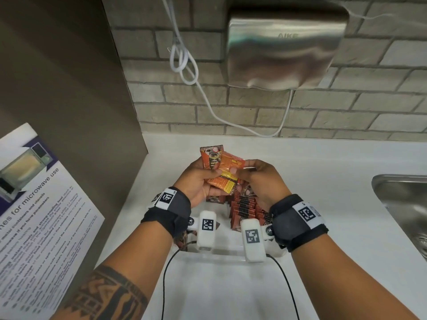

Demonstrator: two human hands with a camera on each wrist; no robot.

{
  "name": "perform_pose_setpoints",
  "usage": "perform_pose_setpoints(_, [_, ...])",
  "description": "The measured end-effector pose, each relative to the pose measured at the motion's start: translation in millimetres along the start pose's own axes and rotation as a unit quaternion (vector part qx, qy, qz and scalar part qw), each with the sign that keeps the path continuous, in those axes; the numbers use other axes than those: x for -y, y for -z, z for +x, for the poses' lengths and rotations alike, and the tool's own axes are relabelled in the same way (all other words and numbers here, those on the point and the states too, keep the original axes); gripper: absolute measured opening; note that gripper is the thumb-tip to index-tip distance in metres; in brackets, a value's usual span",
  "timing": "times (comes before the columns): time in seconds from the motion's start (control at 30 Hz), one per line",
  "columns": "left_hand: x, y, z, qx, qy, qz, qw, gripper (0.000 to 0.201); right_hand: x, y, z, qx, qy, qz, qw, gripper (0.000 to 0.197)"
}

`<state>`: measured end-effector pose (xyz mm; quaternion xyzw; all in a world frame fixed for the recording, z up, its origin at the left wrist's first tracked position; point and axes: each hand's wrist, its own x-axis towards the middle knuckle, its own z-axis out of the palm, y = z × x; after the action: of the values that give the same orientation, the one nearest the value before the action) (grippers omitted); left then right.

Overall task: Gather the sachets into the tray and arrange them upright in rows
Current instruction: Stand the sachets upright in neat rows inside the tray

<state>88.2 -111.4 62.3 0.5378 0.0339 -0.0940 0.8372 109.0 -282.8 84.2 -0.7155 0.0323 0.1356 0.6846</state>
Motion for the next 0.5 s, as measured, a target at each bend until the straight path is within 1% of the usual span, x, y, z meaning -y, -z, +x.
perform_pose_setpoints(0.07, [0.8,2.0,-0.7,0.008,-0.006,0.001,1.0,0.039,1.9,0.2,0.2,-0.004,-0.003,0.027,1.0,0.028])
perform_pose_setpoints(0.13, [0.9,3.3,0.4,-0.006,-0.009,-0.005,1.0,0.039,3.9,1.4,-0.1,-0.012,-0.002,0.05,0.999,0.017])
perform_pose_setpoints(0.2, [0.3,4.5,2.0,-0.024,-0.012,-0.006,1.0,0.04,4.8,4.1,1.9,-0.031,0.01,0.051,0.998,0.007])
perform_pose_setpoints(0.23, [-0.5,4.8,2.8,-0.036,-0.014,0.002,0.999,0.04,5.0,5.7,3.0,-0.046,0.03,0.04,0.998,0.009])
perform_pose_setpoints(0.27, [-1.0,4.8,4.0,-0.047,-0.016,0.012,0.999,0.04,4.4,7.0,4.5,-0.062,0.064,0.014,0.996,0.017])
perform_pose_setpoints(0.3, [-1.0,4.8,5.5,-0.057,-0.019,0.023,0.998,0.04,3.5,7.2,6.3,-0.076,0.111,-0.035,0.99,0.022])
perform_pose_setpoints(0.33, [-0.9,4.2,6.7,-0.062,-0.021,0.03,0.997,0.04,3.0,6.6,6.6,-0.079,0.16,-0.102,0.979,0.025])
perform_pose_setpoints(0.37, [-1.3,2.7,7.0,-0.064,-0.024,0.035,0.997,0.039,2.1,4.3,5.0,-0.066,0.198,-0.179,0.961,0.023])
perform_pose_setpoints(0.43, [-1.1,-0.1,7.8,-0.062,-0.029,0.049,0.996,0.036,-2.9,-1.7,2.0,-0.033,0.233,-0.302,0.924,0.017])
perform_pose_setpoints(0.47, [-0.7,-1.1,8.1,-0.06,-0.03,0.056,0.996,0.034,-5.7,-3.5,2.1,-0.019,0.234,-0.328,0.915,0.016])
perform_pose_setpoints(0.5, [-0.3,-2.1,7.9,-0.059,-0.03,0.061,0.996,0.031,-7.0,-4.7,2.0,-0.01,0.228,-0.334,0.915,0.016])
